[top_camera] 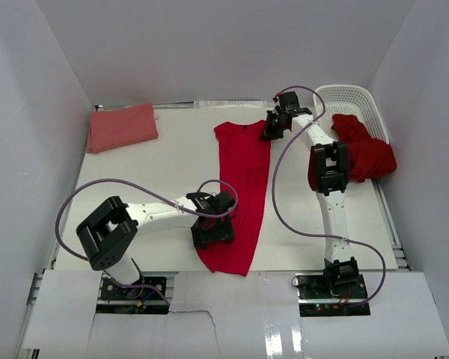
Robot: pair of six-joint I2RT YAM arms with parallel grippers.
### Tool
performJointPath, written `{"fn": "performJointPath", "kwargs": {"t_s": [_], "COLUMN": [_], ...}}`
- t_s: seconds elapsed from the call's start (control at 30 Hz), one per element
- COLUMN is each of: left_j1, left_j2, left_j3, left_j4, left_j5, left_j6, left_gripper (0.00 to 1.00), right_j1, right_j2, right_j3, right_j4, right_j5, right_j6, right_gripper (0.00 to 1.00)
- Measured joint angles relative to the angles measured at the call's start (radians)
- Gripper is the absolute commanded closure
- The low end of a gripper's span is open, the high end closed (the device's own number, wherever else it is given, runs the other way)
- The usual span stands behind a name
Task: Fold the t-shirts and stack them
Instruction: Rotate the tshirt 90 degrees
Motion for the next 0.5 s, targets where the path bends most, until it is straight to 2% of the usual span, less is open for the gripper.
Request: {"fn": "performJointPath", "kwargs": {"t_s": [0.3, 0.5], "left_j1": [-0.171, -0.200], "left_j2": [0.065, 0.042], "left_j3": [0.066, 0.073], "left_j4": [0.013, 0.006], "left_j5": [0.128, 0.178], "left_j6": [-0.067, -0.093], "left_gripper": [0.10, 0.10], "right_j1": [-0.035, -0.041], "right_j2": [0.041, 0.051], "right_j3": [0.025, 0.027], "right_j4": [0.060, 0.085], "right_j5": [-0.123, -0.166], "right_j6": [0.061, 0.076], "right_gripper": [0.92, 0.92]}}
